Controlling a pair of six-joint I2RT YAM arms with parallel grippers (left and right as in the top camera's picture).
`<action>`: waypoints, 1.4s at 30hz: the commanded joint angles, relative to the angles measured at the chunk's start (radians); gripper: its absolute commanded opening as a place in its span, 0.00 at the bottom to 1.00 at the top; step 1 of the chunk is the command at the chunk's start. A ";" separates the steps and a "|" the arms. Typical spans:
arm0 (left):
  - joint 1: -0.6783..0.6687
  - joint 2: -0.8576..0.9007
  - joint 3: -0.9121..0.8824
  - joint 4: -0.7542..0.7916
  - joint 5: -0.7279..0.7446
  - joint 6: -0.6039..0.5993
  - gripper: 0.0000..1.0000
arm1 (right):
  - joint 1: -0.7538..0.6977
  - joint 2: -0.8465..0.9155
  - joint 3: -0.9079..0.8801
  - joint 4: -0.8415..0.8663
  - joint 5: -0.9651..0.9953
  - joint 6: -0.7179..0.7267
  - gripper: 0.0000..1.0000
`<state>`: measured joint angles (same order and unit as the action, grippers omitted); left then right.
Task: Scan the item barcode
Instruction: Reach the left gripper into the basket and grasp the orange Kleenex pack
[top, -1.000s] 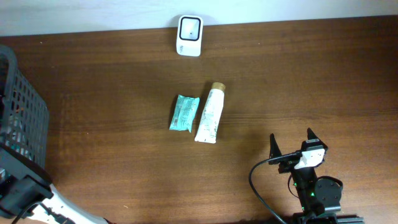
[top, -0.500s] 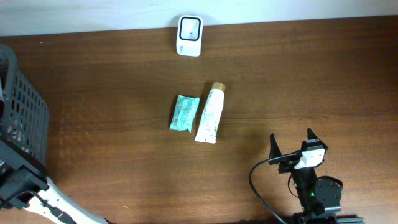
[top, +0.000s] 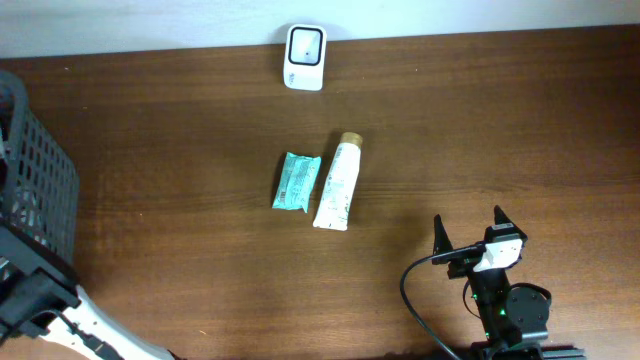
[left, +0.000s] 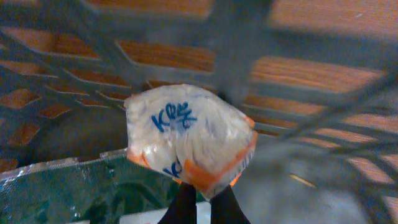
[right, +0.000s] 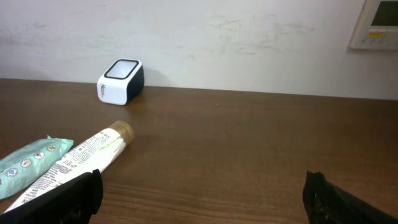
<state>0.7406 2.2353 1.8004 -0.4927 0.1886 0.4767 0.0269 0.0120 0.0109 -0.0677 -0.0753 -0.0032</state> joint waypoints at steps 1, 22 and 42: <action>-0.006 -0.158 -0.005 -0.017 0.006 -0.024 0.00 | 0.006 -0.006 -0.005 -0.004 0.002 0.000 0.98; 0.008 -0.314 -0.067 -0.116 -0.084 -0.226 0.41 | 0.006 -0.006 -0.005 -0.004 0.002 0.000 0.98; 0.001 0.065 -0.066 0.141 -0.073 -0.214 0.59 | 0.006 -0.006 -0.005 -0.004 0.002 0.000 0.98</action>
<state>0.7444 2.2486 1.7363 -0.3584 0.1047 0.2581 0.0269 0.0120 0.0109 -0.0677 -0.0753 -0.0032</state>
